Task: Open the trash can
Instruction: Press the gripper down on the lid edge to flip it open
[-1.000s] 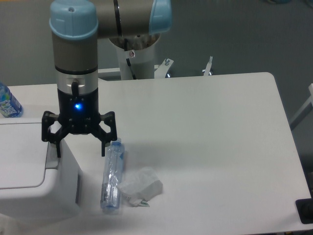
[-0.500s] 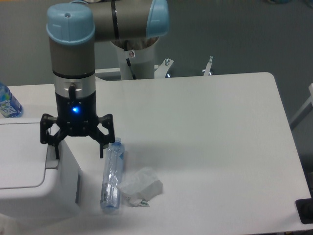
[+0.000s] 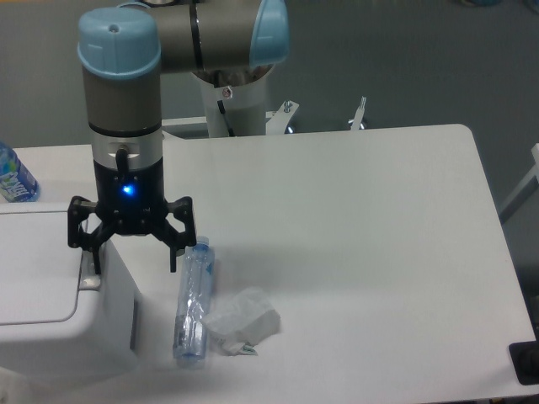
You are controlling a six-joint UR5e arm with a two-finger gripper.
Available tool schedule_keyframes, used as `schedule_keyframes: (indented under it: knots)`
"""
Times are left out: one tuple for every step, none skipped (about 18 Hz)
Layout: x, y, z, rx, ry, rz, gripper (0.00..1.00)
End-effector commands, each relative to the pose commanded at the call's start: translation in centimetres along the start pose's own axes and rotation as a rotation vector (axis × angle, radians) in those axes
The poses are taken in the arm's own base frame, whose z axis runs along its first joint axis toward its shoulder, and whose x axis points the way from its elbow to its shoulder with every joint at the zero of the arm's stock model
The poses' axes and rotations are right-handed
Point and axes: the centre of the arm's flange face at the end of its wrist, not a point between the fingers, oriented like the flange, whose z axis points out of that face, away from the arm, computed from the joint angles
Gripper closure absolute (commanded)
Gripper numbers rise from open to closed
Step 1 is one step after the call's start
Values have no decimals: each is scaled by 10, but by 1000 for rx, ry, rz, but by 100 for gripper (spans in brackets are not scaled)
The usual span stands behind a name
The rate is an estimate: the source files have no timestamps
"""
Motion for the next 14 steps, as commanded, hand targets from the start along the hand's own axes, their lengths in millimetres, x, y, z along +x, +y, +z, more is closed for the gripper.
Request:
schedule_keyframes:
  knots:
    - [0, 0, 0, 0, 0, 0, 0]
    - [0, 0, 1, -2, 0, 0, 0]
    - [0, 1, 1, -3, 0, 0, 0]
    - [0, 1, 1, -3, -2, 0, 0]
    - [1, 1, 1, -3, -1, 1, 0]
    - [0, 1, 1, -3, -2, 0, 0]
    - [0, 1, 1, -3, -2, 0, 0]
    - [0, 0, 0, 1, -2, 0, 0]
    - [0, -2, -3, 8, -2, 1, 0]
    - [1, -5, -9, 20, -2, 4, 0]
    - [1, -12, -19, 42, -4, 14, 0]
    - [2, -18, -28, 62, -9, 18, 0]
    - [0, -25, -38, 84, -29, 19, 0]
    - [-9, -32, -51, 111, -62, 14, 0]
